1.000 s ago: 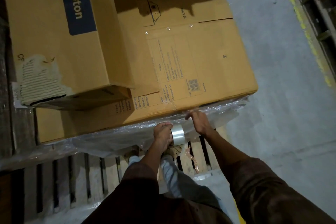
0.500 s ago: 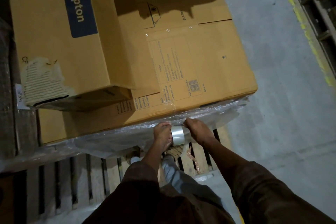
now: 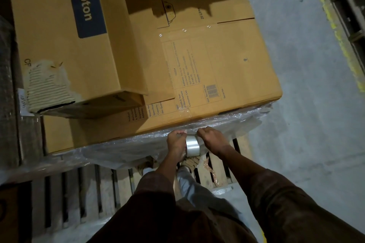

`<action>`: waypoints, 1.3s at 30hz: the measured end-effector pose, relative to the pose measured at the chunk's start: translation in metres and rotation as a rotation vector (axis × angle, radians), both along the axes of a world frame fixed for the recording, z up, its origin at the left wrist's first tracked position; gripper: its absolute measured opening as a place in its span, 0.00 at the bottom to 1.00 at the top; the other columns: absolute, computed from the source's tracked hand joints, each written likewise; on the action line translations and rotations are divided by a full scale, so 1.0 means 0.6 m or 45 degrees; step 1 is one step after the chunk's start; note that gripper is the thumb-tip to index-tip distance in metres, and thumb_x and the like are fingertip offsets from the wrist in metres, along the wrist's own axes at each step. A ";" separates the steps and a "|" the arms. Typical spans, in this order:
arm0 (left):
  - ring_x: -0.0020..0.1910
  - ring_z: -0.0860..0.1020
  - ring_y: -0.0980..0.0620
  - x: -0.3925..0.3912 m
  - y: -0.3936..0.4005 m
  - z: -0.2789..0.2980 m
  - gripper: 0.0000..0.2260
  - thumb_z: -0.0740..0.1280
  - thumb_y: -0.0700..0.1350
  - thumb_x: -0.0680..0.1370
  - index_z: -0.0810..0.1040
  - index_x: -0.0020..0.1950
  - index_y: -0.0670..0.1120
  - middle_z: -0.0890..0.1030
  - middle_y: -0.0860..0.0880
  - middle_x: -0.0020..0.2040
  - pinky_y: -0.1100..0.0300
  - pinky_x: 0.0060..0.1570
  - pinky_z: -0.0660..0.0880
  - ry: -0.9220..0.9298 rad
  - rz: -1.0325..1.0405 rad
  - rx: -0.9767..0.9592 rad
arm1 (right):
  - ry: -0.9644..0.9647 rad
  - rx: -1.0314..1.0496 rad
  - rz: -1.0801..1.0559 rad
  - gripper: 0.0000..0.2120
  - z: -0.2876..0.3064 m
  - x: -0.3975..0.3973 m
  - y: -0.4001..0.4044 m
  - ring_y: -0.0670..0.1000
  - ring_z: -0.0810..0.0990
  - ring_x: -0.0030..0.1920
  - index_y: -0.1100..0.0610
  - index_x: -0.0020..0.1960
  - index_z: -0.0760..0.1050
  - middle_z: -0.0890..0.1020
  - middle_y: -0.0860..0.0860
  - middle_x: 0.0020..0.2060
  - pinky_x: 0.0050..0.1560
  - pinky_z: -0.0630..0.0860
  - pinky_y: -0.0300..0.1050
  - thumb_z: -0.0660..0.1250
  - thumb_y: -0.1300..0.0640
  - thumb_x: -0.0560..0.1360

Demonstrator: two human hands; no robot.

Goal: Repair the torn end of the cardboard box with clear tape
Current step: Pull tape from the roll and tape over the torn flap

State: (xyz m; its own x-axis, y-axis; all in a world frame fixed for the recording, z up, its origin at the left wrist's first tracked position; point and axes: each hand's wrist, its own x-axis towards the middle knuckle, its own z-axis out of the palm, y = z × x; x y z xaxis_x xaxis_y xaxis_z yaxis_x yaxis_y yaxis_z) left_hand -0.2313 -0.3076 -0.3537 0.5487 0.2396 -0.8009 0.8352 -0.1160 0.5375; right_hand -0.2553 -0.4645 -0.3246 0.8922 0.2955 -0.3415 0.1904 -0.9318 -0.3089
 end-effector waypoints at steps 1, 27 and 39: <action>0.40 0.77 0.47 0.001 -0.001 0.002 0.05 0.72 0.42 0.78 0.80 0.42 0.48 0.81 0.45 0.40 0.45 0.50 0.80 -0.010 -0.013 0.018 | 0.011 -0.011 0.013 0.14 -0.002 0.001 -0.002 0.62 0.81 0.52 0.61 0.59 0.77 0.83 0.61 0.51 0.45 0.75 0.52 0.64 0.70 0.75; 0.42 0.79 0.47 -0.002 0.010 0.013 0.03 0.75 0.42 0.76 0.83 0.45 0.45 0.84 0.45 0.43 0.46 0.53 0.81 -0.008 -0.037 -0.064 | -0.185 -0.076 -0.692 0.12 0.008 0.032 -0.042 0.58 0.79 0.50 0.56 0.56 0.76 0.84 0.54 0.49 0.47 0.79 0.54 0.69 0.66 0.75; 0.41 0.81 0.47 -0.005 0.010 0.017 0.01 0.73 0.40 0.76 0.83 0.46 0.45 0.85 0.43 0.45 0.50 0.50 0.81 -0.012 -0.105 -0.082 | 0.423 0.553 -1.269 0.22 0.026 0.120 0.037 0.53 0.82 0.44 0.59 0.53 0.79 0.83 0.55 0.44 0.42 0.78 0.45 0.70 0.40 0.76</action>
